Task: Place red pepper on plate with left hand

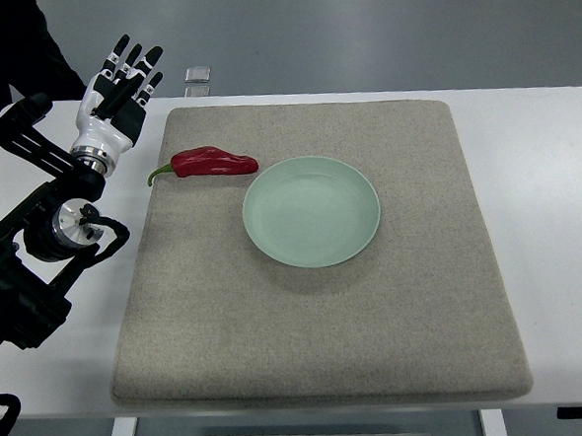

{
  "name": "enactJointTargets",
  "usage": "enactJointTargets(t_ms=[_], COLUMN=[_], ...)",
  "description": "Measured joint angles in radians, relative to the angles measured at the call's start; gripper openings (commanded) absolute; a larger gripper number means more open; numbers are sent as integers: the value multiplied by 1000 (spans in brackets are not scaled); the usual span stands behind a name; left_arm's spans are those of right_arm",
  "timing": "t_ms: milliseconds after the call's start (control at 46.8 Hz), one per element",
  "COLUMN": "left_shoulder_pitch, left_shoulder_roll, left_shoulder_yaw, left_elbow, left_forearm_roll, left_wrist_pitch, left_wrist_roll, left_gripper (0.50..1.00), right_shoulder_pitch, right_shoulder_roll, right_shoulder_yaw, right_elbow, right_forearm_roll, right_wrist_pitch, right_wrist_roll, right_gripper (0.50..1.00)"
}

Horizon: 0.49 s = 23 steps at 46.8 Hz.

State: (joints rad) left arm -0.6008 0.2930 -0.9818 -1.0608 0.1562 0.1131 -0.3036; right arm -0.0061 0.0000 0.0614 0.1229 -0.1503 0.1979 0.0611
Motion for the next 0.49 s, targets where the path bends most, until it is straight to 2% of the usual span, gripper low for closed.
enactJointTargets(t_ms=[491], left_shoulder_pitch=[1], left_shoulder_roll=[0], left_shoulder_yaw=[0], left_elbow=[11], left_forearm_roll=[-12], left_wrist_pitch=[0], left_wrist_roll=[-2], left_gripper=[996], right_shoulder_pitch=[0], right_shoulder_roll=[0], right_shoulder_yaw=[0], right_elbow=[0], right_forearm_roll=[0], right_wrist_pitch=[0], right_wrist_roll=[0], right_gripper=[932])
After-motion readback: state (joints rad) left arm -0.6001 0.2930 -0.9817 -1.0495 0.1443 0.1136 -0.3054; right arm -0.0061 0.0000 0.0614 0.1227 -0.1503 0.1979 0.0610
